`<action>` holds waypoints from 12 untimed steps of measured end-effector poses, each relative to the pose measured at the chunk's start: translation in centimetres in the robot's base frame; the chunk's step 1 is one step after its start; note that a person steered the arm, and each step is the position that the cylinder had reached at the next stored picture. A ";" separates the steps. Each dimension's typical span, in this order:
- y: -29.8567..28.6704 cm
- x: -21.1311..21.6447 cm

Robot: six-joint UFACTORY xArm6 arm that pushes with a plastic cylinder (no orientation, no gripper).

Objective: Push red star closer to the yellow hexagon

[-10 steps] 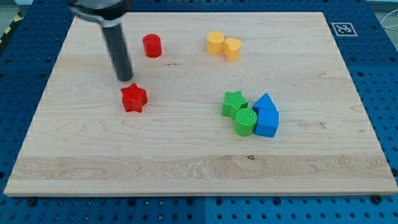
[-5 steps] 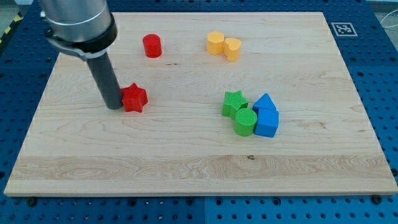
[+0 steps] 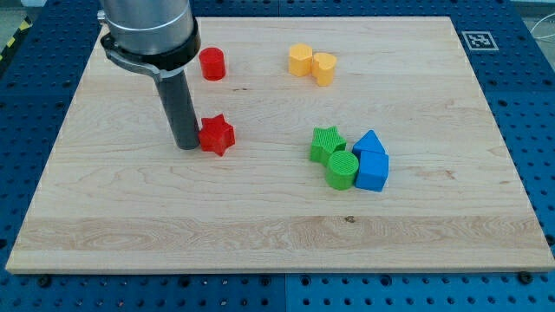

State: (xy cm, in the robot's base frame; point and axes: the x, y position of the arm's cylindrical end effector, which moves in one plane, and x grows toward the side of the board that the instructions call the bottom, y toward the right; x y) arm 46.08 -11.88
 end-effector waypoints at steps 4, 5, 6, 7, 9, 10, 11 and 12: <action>5.7 -0.2; 5.9 1.8; 7.4 1.8; 8.7 -0.3; 8.9 -7.0; 8.9 -10.6; 8.6 -11.2; 6.4 -11.2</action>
State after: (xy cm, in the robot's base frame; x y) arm 34.89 -5.48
